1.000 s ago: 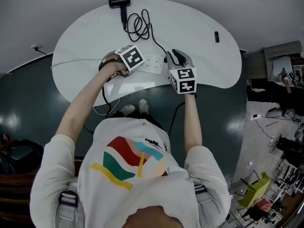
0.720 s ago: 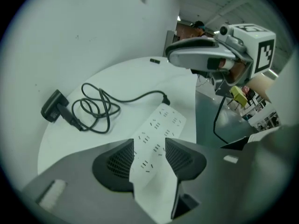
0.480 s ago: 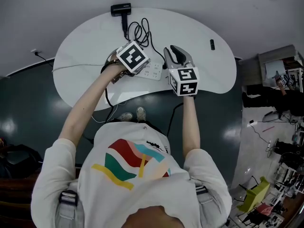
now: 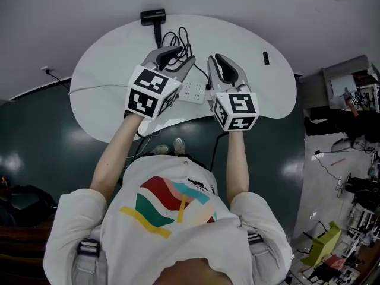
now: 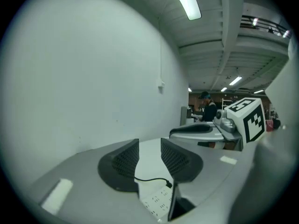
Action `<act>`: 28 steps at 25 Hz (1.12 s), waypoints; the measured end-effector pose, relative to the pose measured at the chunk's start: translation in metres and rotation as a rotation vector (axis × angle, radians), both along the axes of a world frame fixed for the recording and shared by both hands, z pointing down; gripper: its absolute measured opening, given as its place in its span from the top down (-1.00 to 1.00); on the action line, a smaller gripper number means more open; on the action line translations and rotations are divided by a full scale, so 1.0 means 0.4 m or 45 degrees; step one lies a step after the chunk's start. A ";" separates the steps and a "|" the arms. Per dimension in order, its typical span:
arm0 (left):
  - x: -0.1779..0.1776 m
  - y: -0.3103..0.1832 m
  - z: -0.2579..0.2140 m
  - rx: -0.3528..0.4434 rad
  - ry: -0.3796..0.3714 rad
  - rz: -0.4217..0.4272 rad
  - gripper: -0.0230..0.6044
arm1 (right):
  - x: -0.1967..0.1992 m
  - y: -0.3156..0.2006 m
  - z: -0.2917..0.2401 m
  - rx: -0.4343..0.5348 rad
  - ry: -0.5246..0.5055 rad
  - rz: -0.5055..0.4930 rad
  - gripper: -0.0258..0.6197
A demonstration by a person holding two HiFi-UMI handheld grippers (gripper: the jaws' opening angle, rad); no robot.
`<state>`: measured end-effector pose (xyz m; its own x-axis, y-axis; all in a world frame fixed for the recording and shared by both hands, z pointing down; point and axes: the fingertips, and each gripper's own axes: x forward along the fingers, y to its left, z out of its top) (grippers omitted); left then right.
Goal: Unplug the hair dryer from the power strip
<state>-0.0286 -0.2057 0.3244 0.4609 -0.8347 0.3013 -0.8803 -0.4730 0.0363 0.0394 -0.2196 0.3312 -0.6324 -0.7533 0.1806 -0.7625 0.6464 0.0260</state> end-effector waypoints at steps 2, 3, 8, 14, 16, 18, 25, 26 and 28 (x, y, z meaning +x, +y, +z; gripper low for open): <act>-0.020 0.024 -0.037 0.068 0.078 -0.055 0.51 | -0.001 0.020 -0.035 0.023 -0.062 0.020 0.72; -0.028 0.037 -0.056 0.103 0.106 -0.076 0.54 | 0.000 0.031 -0.055 0.038 -0.093 0.030 0.73; -0.079 0.119 -0.157 0.383 0.199 -0.187 0.92 | -0.012 0.099 -0.128 0.139 -0.154 0.048 0.83; -0.130 0.192 -0.191 0.524 0.195 -0.306 0.93 | -0.010 0.161 -0.159 0.211 -0.150 0.097 0.88; -0.134 0.213 -0.182 0.516 0.160 -0.313 0.93 | -0.005 0.181 -0.162 0.236 -0.150 0.132 0.88; -0.139 0.232 -0.170 0.514 0.141 -0.324 0.93 | -0.001 0.202 -0.154 0.247 -0.142 0.161 0.88; -0.151 0.235 -0.138 0.468 0.107 -0.338 0.93 | -0.006 0.223 -0.100 0.194 -0.102 0.174 0.88; -0.154 0.233 -0.139 0.468 0.108 -0.340 0.93 | -0.006 0.223 -0.097 0.190 -0.100 0.177 0.88; -0.159 0.229 -0.142 0.468 0.107 -0.342 0.93 | -0.002 0.222 -0.094 0.185 -0.096 0.184 0.88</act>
<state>-0.0923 -0.1140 0.2677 0.2236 -0.9724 -0.0661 -0.9747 -0.2231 -0.0144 0.0386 -0.1309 0.2937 -0.5235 -0.8518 0.0197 -0.8504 0.5237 0.0505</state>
